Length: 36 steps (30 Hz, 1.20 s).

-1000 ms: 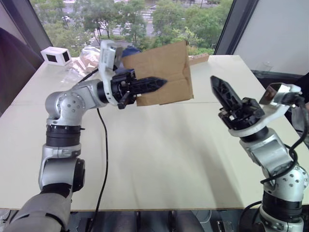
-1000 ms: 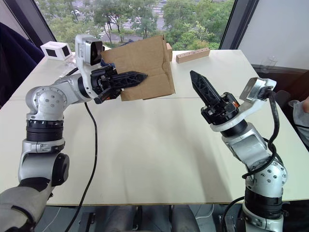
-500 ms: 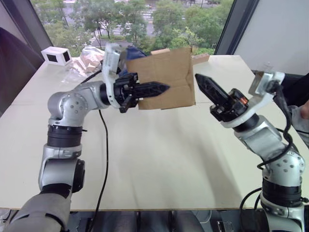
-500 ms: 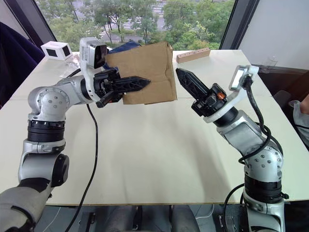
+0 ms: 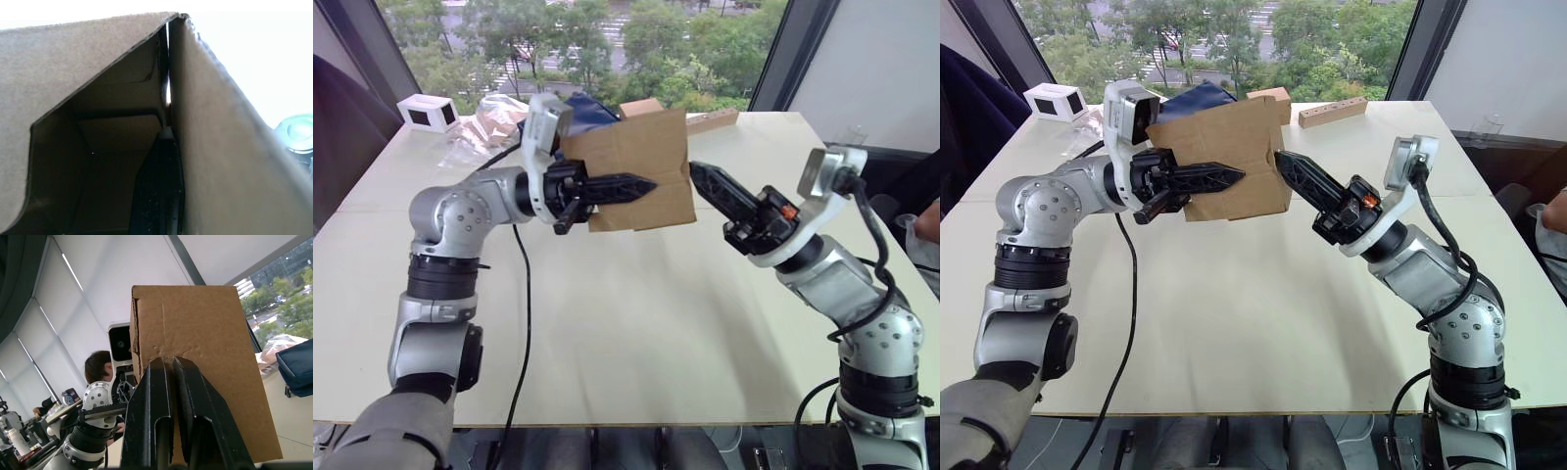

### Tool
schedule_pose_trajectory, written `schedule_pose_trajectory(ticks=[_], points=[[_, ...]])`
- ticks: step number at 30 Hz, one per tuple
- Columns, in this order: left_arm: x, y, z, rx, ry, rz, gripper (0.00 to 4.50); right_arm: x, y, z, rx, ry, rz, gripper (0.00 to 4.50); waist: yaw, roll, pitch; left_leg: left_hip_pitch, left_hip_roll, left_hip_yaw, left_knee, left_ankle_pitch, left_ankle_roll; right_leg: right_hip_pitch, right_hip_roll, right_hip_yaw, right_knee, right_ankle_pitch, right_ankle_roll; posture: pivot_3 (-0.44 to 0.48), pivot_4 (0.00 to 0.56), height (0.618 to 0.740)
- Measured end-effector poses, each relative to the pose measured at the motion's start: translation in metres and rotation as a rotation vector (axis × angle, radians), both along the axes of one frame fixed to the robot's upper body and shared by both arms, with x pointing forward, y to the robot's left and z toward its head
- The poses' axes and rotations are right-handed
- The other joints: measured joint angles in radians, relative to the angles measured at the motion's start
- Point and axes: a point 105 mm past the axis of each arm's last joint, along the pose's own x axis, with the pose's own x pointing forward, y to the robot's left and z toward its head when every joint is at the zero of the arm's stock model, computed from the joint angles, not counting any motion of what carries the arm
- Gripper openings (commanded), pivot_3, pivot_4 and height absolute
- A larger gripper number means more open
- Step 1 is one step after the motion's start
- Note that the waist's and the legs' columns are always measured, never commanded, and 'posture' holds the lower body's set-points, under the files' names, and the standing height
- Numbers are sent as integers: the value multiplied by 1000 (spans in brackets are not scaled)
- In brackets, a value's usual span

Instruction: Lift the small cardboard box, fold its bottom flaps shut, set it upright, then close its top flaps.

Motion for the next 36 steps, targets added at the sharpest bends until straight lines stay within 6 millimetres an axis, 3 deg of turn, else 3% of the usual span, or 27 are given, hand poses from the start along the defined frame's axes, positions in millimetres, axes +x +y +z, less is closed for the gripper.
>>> schedule_pose_trajectory(ticks=[6,12,14,18,21,25,31,36], points=[[7,0,-7,98,-24,40,0,-1,-15,-15,-56,53,-63,208,3,0,0,-1,0,0,0,0,0,0,0,0,0,0,0,0,150,740],[20,15,1,400,-274,153,0,-9,-69,-35,-149,142,-243,208,4,0,0,0,-1,0,0,0,0,1,1,0,-1,0,0,0,150,740],[23,16,-5,534,-354,152,0,-13,-74,-40,-218,158,-252,208,4,0,0,0,-1,1,0,0,0,1,1,0,-1,0,0,0,150,740],[25,19,-27,818,-457,84,0,-30,-65,-66,-550,171,-206,208,0,0,1,0,0,1,-1,0,1,1,3,1,-1,0,0,0,150,740],[30,14,-40,1029,-551,53,0,-48,-46,-87,-816,123,-108,208,3,0,1,0,1,0,0,0,1,1,4,1,-1,0,0,0,150,740],[30,-11,-69,1172,-621,-11,0,-54,-32,-89,-944,18,-83,208,5,-2,2,-2,0,0,1,-1,1,1,3,1,-1,-1,1,0,150,740],[25,-21,-104,1337,-582,-89,0,-53,-31,-96,-1013,-12,-121,208,4,-3,3,-2,0,-1,1,-1,1,0,4,1,0,-1,1,0,150,740],[24,-25,-115,1407,-547,-101,0,-54,-32,-102,-1009,8,-148,208,3,-3,3,-2,0,-1,1,-1,1,0,4,1,0,-1,1,0,150,740]])
